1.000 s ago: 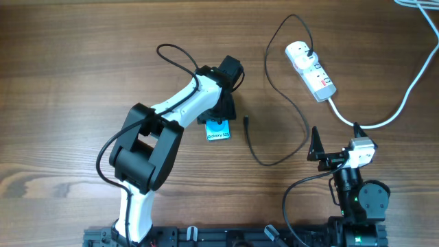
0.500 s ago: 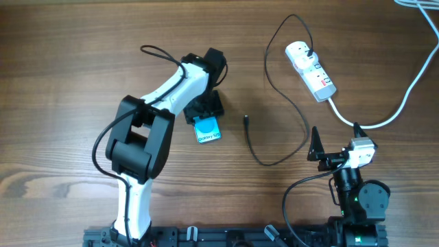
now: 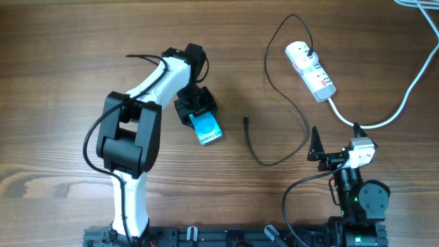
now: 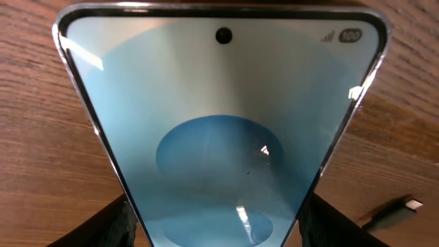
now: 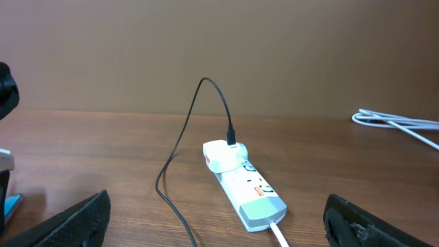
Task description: Plug charger to phone and switch on socket
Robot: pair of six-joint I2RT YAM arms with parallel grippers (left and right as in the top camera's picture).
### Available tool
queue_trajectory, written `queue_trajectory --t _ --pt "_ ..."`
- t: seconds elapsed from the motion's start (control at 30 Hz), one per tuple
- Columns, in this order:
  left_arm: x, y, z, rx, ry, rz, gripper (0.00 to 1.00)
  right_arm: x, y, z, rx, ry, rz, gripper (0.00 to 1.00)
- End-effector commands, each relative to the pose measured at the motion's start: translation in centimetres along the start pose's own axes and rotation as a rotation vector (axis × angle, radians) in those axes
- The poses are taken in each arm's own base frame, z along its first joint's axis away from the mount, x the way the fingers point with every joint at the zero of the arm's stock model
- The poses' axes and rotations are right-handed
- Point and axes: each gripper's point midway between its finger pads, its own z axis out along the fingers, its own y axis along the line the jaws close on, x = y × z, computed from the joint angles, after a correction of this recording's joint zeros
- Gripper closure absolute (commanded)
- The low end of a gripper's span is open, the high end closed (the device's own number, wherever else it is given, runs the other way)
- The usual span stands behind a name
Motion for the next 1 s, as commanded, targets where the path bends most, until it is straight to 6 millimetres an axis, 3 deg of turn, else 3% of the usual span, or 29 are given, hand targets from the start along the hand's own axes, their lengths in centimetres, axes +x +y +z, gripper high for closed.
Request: queue_trajectory --t 0.0,0.07,0.4,0.6,0.9,0.97 --pt "0.8 -1.2 -0.2 0.1 0.092 -0.013 0.37 -0.1 -0.1 0.0 0.006 -0.005 0.007 0.0" --pt "1.5 -2.4 -0.7 0.198 0.156 0.018 0.37 -0.1 -0.1 0.0 0.006 -0.005 0.006 0.0" --pt "1.8 -4.2 -3.4 0.442 0.293 -0.025 0.39 -0.1 -0.1 0.0 0.006 -0.005 0.006 0.01" --pt "2.7 -7.3 -7.6 0.754 0.447 -0.017 0.4 -0.1 -0.1 0.0 0.006 -0.005 0.006 0.0" --pt "3.4 -8.9 -12.6 1.03 0.604 -0.002 0.4 -0.1 -0.4 0.0 0.023 -0.006 0.003 0.0" --pt "3.7 -9.1 -13.5 1.075 0.637 0.002 0.4 -1.3 0.0 0.0 0.0 -0.054 0.023 0.0"
